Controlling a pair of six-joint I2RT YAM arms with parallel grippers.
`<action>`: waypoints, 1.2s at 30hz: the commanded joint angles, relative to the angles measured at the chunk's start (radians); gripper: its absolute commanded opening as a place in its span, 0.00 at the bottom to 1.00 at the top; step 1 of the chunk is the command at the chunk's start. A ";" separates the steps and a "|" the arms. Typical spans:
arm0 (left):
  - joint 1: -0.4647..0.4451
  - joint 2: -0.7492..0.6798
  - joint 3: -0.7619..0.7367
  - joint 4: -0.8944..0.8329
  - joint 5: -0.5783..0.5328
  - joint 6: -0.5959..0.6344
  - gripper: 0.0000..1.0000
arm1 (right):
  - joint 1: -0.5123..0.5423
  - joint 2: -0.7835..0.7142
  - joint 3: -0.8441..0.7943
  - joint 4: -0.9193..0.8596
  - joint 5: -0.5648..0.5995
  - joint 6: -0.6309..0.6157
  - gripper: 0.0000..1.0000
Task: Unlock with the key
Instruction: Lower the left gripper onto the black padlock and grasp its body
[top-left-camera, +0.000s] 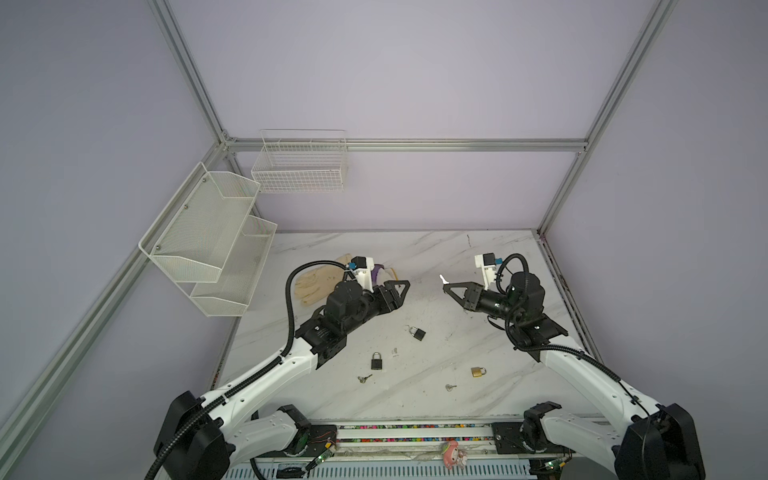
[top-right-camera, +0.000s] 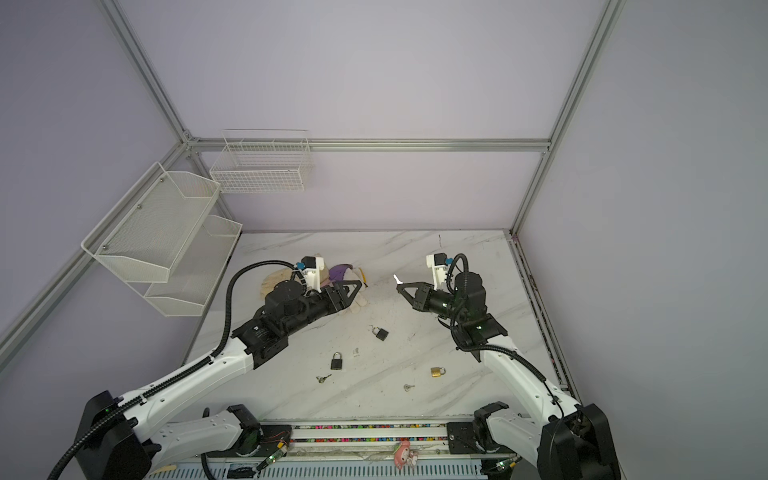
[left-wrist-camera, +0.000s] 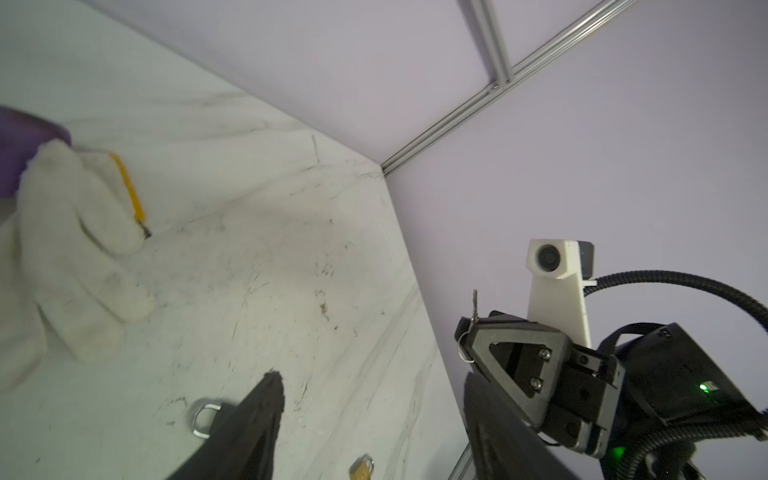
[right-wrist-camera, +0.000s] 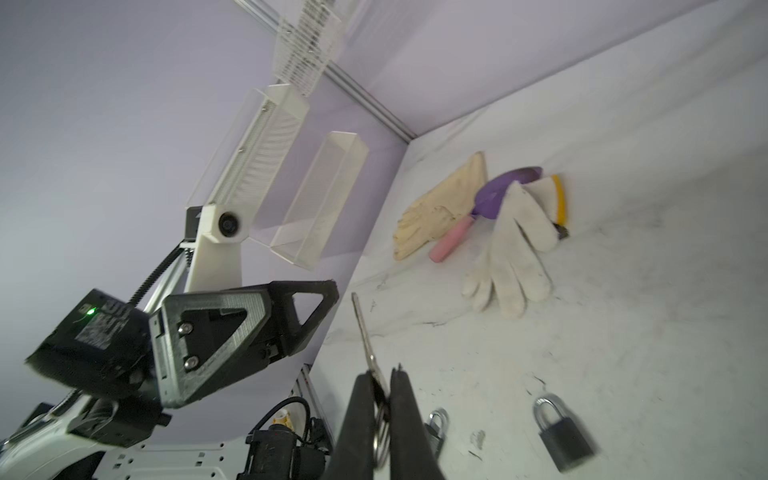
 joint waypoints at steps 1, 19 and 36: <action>-0.075 0.081 0.103 -0.232 -0.091 -0.103 0.70 | -0.019 -0.010 -0.025 -0.217 0.098 -0.110 0.00; -0.247 0.561 0.305 -0.332 -0.181 -0.171 0.69 | -0.069 0.070 -0.064 -0.258 0.151 -0.200 0.00; -0.241 0.758 0.518 -0.480 -0.241 -0.052 0.68 | -0.141 0.066 -0.093 -0.254 0.098 -0.206 0.00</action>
